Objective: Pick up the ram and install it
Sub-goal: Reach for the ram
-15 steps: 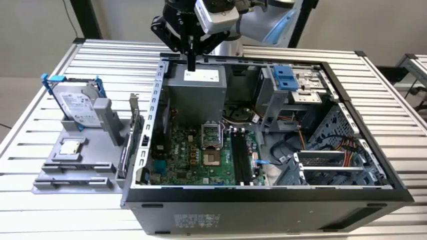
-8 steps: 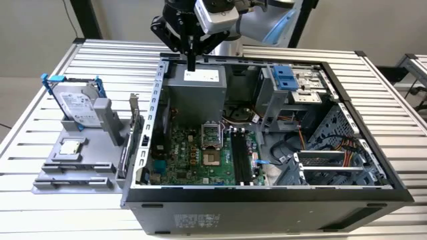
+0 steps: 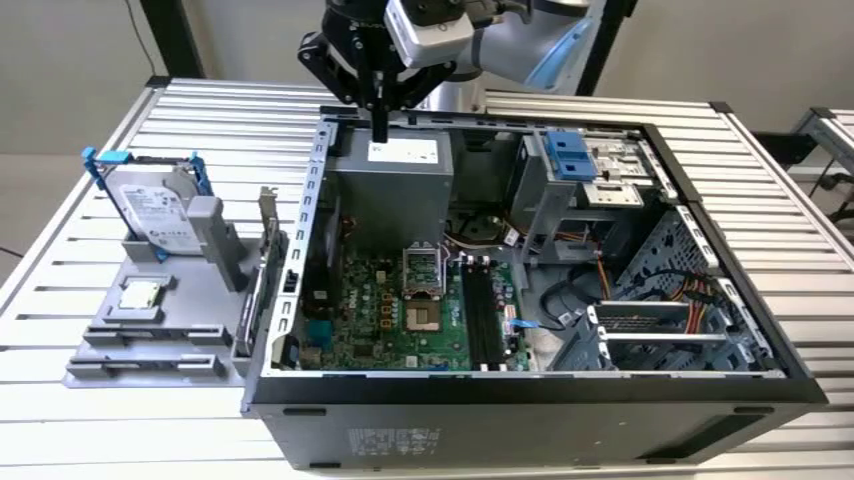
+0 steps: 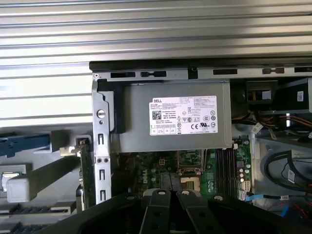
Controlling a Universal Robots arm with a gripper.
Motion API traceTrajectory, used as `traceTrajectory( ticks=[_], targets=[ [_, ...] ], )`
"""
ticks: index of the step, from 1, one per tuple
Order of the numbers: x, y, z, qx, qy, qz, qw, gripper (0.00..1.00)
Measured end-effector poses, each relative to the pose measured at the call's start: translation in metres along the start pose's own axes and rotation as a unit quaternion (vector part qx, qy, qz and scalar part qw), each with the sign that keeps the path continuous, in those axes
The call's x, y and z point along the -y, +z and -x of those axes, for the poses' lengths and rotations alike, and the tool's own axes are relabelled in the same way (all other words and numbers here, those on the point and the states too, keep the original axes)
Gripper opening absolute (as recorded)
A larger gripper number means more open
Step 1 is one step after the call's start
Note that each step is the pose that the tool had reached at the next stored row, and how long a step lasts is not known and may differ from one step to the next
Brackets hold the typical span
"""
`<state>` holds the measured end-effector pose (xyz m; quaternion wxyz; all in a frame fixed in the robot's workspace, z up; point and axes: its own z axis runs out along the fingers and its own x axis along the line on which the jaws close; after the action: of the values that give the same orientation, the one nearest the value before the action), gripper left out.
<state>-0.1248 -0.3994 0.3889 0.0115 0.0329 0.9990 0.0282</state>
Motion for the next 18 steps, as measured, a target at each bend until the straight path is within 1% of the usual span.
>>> traceTrajectory(
  ticks=[4,8,13,18],
  targets=[
    [0.0001,-0.0001,-0.0032,0.0,0.0,0.0,1.0,0.0],
    [0.0002,-0.0001,-0.0046,-0.0001,0.0,0.0,1.0,0.0],
    [0.0005,-0.0002,-0.0085,-0.0004,0.0,0.0,1.0,0.0],
    [0.0006,-0.0002,-0.0107,-0.0008,0.0,0.0,1.0,0.0]
  ],
)
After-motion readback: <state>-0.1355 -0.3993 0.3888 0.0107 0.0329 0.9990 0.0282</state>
